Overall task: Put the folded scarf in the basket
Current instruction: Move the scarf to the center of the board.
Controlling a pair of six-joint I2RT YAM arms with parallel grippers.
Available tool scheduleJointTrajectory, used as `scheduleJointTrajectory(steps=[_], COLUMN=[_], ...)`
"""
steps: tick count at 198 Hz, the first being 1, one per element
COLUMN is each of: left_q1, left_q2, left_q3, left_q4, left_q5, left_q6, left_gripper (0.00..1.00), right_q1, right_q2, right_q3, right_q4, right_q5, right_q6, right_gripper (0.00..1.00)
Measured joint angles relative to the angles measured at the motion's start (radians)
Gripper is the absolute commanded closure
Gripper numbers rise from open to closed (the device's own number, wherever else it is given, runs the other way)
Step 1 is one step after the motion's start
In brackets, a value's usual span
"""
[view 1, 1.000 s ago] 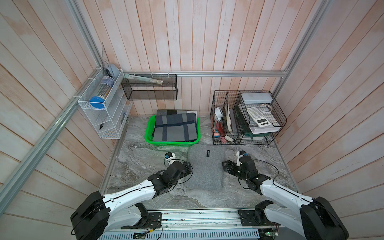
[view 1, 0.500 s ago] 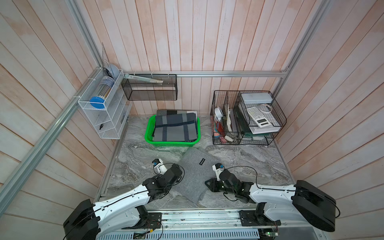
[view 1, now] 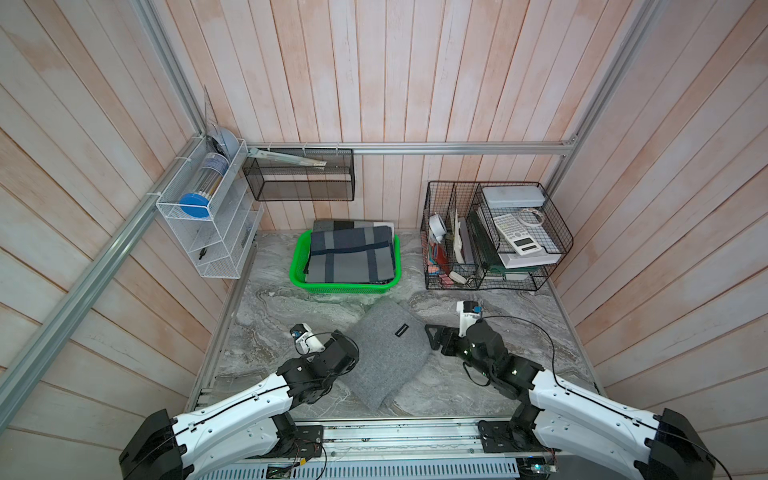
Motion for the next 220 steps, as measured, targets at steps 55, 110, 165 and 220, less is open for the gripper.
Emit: scheduleJointTrajectory(steps=[55,110,165,220], left_q1=[0.003,0.016,0.022,0.06], left_q2=[-0.087,-0.073,0.021,0.073], left_q3=[-0.057,-0.082,-0.07,-0.058], left_q4=[0.1,0.134,0.148,0.182], left_q5=[0.005,0.024,0.028,0.074], left_q6=[0.021,0.034,0.067,0.09], left_gripper=[0.0,0.0,0.0,0.0], right_q1=[-0.138,-0.131,-0.119,-0.052], right_q2=[0.429,0.63,0.473,0.027], right_q3=[0.245,0.294,0.096,-0.202], right_q4=[0.032,0.037,0.084,-0.004], right_q5=[-0.276,-0.414,-0.404,-0.262], right_q6=[-0.19,-0.244,-0.152,0.091], right_gripper=[0.23,0.55,1.0,0.75])
